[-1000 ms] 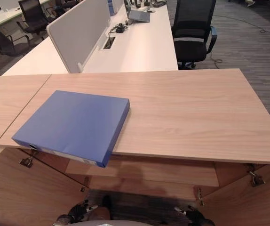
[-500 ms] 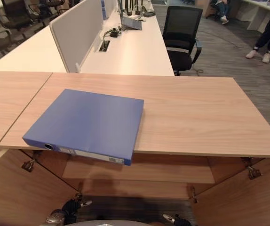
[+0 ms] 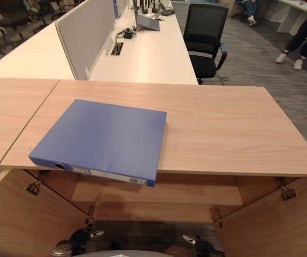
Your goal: Put the empty folder in the office cabinet
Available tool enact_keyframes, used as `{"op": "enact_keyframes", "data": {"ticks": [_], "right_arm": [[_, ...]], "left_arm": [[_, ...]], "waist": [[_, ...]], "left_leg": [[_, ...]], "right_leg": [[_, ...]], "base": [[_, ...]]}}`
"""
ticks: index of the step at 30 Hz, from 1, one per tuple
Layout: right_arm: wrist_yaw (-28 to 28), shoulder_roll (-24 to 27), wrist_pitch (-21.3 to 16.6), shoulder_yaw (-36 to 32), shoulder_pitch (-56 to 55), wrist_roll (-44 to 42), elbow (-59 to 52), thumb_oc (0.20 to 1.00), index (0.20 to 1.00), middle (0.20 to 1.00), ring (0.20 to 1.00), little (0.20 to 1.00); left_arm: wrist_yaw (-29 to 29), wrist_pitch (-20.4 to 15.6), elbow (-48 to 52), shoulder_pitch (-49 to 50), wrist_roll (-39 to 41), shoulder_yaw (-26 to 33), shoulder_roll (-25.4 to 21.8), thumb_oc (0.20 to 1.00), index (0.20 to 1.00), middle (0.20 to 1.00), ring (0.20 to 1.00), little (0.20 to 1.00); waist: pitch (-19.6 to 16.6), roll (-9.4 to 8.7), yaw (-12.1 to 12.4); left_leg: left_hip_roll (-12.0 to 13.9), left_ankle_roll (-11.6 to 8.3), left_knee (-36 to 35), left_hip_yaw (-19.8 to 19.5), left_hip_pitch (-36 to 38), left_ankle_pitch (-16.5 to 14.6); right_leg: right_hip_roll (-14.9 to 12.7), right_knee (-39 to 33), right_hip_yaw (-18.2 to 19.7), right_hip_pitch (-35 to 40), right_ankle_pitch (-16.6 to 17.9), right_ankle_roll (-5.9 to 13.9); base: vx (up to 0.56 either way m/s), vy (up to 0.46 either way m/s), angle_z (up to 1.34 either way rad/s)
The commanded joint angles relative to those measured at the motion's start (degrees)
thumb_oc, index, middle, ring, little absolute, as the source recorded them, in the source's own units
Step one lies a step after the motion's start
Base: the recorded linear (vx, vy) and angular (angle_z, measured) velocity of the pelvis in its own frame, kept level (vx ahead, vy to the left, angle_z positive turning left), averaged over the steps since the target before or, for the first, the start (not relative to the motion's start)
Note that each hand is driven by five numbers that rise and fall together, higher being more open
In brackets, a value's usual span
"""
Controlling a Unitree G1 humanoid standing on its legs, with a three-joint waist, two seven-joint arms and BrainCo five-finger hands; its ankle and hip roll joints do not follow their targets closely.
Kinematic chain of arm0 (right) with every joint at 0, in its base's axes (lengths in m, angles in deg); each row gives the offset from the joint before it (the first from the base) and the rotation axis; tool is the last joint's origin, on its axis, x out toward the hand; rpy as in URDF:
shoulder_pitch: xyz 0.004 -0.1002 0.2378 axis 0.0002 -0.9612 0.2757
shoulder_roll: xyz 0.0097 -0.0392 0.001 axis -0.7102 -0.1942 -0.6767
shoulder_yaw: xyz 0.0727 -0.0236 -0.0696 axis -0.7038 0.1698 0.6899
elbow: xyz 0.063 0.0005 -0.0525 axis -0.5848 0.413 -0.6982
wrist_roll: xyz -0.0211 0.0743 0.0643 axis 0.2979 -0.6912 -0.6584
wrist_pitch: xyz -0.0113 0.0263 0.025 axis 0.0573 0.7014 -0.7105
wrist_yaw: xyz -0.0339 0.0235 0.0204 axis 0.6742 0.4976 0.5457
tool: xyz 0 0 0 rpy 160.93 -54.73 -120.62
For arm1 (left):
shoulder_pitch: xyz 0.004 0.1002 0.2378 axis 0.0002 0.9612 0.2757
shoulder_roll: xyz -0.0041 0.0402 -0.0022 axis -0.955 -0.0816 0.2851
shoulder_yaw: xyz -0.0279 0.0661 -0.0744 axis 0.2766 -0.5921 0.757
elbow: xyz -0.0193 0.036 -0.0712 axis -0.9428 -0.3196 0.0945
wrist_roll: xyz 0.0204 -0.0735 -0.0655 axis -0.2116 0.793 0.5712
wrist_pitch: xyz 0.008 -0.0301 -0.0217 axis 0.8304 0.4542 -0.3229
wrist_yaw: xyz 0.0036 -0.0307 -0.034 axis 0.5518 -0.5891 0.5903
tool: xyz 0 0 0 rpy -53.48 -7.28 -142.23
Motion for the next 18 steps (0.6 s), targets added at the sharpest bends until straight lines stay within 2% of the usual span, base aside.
{"op": "enact_keyframes", "data": {"ticks": [1, 5, 8, 11, 18], "right_arm": [[-0.1, 1.0, -0.6, 1.0, 2.5, -2.2, -1.7, 1.0, 1.0, 1.0, 1.0, 1.0], [-0.1, 0.9, -0.5, 1.1, 2.1, -1.9, -1.6, 1.0, 1.0, 1.0, 1.0, 1.0], [-0.2, 1.3, -0.4, 1.9, 1.9, -1.0, -1.7, 1.0, 1.0, 1.0, 1.0, 1.0], [-0.2, 2.0, -0.6, 2.5, 1.7, -0.7, -2.3, 1.0, 1.0, 1.0, 1.0, 1.0], [0.0, 3.2, -0.9, 1.9, 1.3, -1.4, -1.5, 1.0, 1.0, 1.0, 1.0, 1.0]], "left_arm": [[0.2, -1.2, 0.4, -2.7, -1.7, 0.8, -0.9, 1.0, 1.0, 1.0, 1.0, 1.0], [0.2, -1.1, 0.4, -2.7, -1.2, 1.1, -0.9, 1.0, 1.0, 1.0, 1.0, 1.0], [0.2, -1.2, 1.0, -1.9, -0.8, 1.4, -0.7, 1.0, 1.0, 1.0, 1.0, 1.0], [0.4, -1.2, 0.6, -1.7, -0.4, 1.2, 0.1, 1.0, 1.0, 1.0, 1.0, 1.0], [0.5, -1.2, 0.6, -1.6, -0.1, 0.5, 1.1, 1.0, 1.0, 1.0, 1.0, 1.0]], "waist": [[1.3, 3.5, 2.7], [0.1, 2.72, 4.1], [-1.3, 2.38, 4.9], [-1.4, 2.48, 4.8], [-0.7, 3.4, 4.4]], "left_leg": [[-1.8, 1.5, 1.1, 0.9, 3.8, -5.1], [-2.2, 1.28, 1.3, 1.0, 2.9, -4.6], [-1.1, 0.01, 1.4, 1.2, 3.0, -4.0], [1.0, -2.03, 1.4, 0.3, 2.8, -2.1], [4.2, -4.57, 1.7, -0.9, 2.3, 0.6]], "right_leg": [[1.9, -1.2, -1.2, 2.1, -3.0, 2.07], [1.1, -3.6, -3.0, 4.9, -3.0, 1.94], [1.1, -10.9, -4.7, 8.5, -4.0, 1.45], [2.7, -16.0, -5.3, 11.3, -4.4, 0.23], [5.7, -19.5, -6.7, 13.9, -5.5, -1.55]], "base": [[-0.05, -0.065, 0.12], [0.0, -0.084, -0.04], [0.03, -0.231, 0.08], [-0.03, -0.29, 0.04], [-0.05, -0.168, 0.09]]}}
